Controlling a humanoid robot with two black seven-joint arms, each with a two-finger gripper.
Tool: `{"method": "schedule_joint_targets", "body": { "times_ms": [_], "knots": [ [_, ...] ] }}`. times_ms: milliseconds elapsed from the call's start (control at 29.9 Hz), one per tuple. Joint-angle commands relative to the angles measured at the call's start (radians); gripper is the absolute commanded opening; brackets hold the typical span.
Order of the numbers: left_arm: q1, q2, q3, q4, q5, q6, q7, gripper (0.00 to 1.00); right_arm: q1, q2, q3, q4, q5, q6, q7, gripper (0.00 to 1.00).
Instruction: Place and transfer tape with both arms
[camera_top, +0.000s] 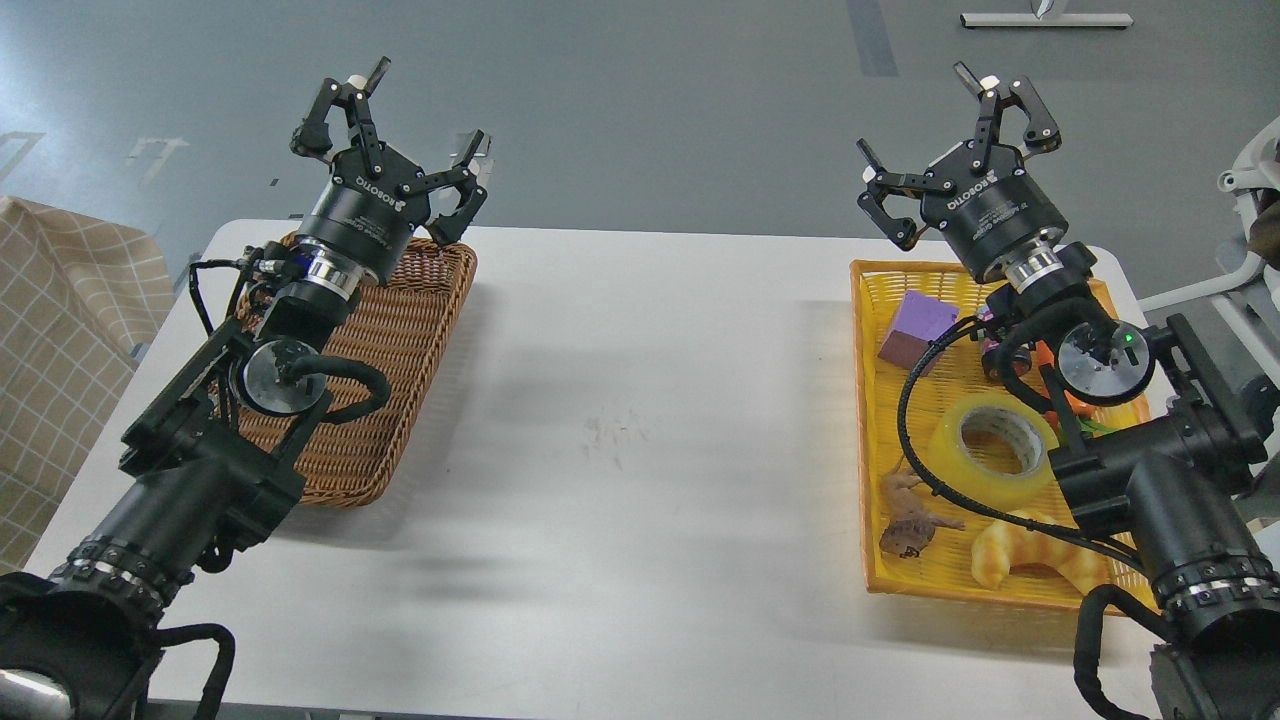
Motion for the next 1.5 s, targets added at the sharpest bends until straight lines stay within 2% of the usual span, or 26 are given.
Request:
{"method": "schedule_joint_targets", "body": {
  "times_ms": [0,969,1136,1471],
  "knots": [
    [0.0,0.002,0.001,0.0,0.002,0.0,-0.001,0.98,-0.001,0.001,0.001,0.0,0.0,0.0,0.004,1.0],
    [-0.002,-0.004,-0.009,0.003,0.005,0.0,-0.016,0.98,0.002,0.015,0.012,0.004,0.002,0.0,0.012,1.0],
    [0.002,-0.007,-0.004,0.003,0.005,0.0,-0.016,0.98,-0.002,0.013,0.018,0.002,0.002,0.0,0.033,1.0],
    [0.0,-0.007,-0.007,0.003,0.005,0.0,-0.016,0.98,-0.008,0.012,0.011,0.007,0.0,0.0,0.035,1.0]
  ]
}}
